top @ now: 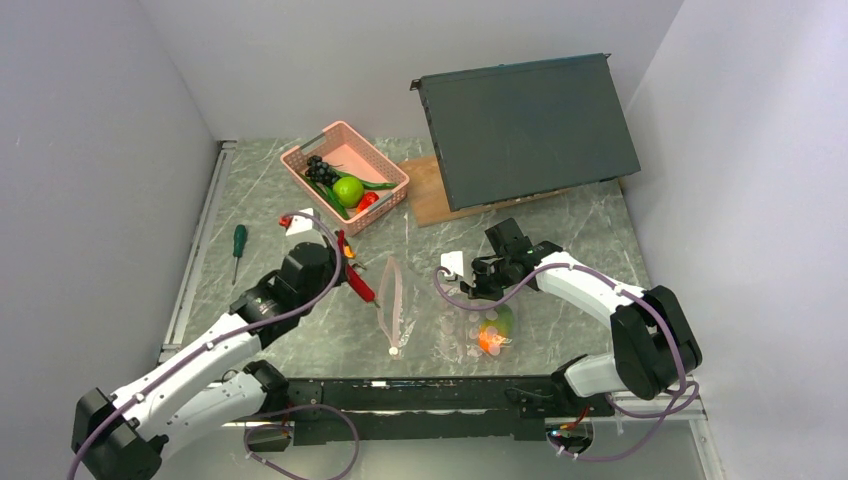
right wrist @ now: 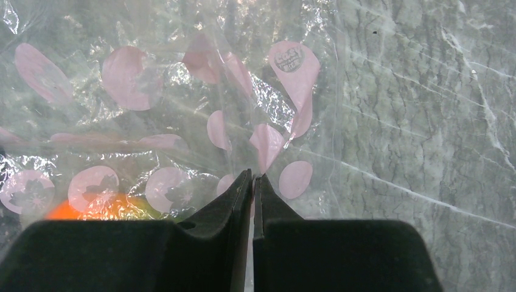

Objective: Open the zip-top bag and remove the fake food
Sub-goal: Pick up the fake vegetable from the zipper food storage bag, then place the fake vegetable in the bin.

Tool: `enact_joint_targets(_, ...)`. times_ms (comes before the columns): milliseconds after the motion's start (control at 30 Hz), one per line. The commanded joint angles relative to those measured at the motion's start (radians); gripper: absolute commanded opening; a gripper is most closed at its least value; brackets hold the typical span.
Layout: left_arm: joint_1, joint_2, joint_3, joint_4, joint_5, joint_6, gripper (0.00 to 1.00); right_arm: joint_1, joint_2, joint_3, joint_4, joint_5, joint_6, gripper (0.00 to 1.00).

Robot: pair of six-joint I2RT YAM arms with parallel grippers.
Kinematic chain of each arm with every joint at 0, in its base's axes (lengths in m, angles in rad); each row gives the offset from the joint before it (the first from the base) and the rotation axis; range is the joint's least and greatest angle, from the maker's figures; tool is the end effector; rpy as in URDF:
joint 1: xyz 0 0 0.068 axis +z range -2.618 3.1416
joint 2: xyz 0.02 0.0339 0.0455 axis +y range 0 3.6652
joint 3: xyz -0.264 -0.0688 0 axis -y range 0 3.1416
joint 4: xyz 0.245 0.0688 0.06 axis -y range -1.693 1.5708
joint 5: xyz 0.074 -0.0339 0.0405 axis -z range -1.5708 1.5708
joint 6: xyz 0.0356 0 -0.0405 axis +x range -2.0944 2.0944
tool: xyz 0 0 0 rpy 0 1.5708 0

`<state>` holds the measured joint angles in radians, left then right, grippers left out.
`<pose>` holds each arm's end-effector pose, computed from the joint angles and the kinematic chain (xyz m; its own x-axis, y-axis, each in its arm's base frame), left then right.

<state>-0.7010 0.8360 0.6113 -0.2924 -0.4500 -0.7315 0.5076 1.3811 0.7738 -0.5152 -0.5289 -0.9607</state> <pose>0.1532 -0.1090 0.2609 -0.4761 -0.3853 -0.7905 -0.0352 0.9065 -0.4206 0.2107 0.1377 0.1878 0.0494 -0.7822 -0.6210 -0.9954 0.0124 -0.0947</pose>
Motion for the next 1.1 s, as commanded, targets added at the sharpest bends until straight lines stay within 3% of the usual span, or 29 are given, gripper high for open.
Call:
enact_joint_targets(0,0.06,0.015,0.084,0.078,0.052,0.145,0.0,-0.001,-0.004,0.002,0.001,-0.011,-0.01,0.08)
enact_joint_targets(267,0.199,0.109,0.196,0.123,0.139,0.268,0.0,-0.001,-0.004,0.002,0.001,-0.01,-0.011,0.08)
enact_joint_targets(633,0.374,0.3,0.372,0.168,0.297,0.327,0.0,0.0,-0.002,0.001,0.001,-0.01,-0.017,0.08)
enact_joint_targets(1067,0.451,0.539,0.571,0.111,0.276,0.409,0.0,0.002,0.0,-0.001,0.002,-0.006,-0.023,0.08)
